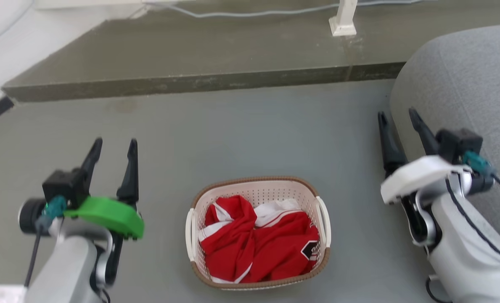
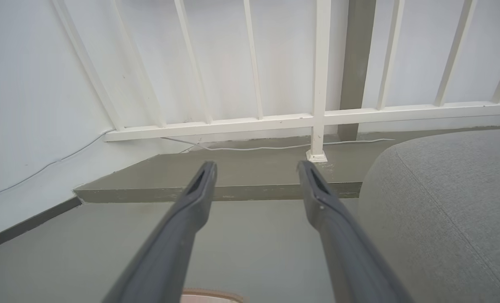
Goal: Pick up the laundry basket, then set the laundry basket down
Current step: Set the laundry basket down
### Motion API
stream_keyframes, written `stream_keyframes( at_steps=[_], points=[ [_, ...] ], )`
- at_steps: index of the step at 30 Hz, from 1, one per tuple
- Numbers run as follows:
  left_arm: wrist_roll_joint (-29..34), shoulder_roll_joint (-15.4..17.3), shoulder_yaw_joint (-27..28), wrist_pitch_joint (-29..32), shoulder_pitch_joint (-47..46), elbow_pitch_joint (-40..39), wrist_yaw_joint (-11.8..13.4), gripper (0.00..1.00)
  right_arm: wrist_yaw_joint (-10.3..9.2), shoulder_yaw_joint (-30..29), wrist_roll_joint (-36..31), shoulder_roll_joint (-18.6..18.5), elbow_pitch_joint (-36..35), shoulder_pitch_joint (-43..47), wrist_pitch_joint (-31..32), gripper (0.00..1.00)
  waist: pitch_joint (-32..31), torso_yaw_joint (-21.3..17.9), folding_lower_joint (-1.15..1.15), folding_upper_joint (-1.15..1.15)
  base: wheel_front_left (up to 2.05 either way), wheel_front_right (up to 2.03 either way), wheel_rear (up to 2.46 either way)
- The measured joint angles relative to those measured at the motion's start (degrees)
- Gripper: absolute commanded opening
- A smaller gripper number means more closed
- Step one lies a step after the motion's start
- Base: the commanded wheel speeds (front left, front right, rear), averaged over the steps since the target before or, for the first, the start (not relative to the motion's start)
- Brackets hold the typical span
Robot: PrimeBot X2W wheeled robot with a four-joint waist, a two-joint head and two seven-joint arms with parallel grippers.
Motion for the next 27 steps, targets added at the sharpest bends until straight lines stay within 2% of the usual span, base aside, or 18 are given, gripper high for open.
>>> stream_keyframes(
  at_steps=[12, 27],
  points=[
    [0.35, 0.10, 0.88, 0.00, 9.08, -4.75, 1.00, 1.00, -0.94, -1.66, -1.30, -0.68, -4.93, 8.90, 0.00, 1.00, -2.34, 0.19, 0.00, 0.00, 0.00, 0.00, 0.00],
    [1.36, -0.23, 1.91, 0.00, 15.90, -8.13, 1.55, 1.00, -1.09, -2.10, -3.76, -0.87, -10.21, 15.56, 0.00, 1.00, -4.42, 1.00, 0.00, 0.00, 0.00, 0.00, 0.00]
  ],
)
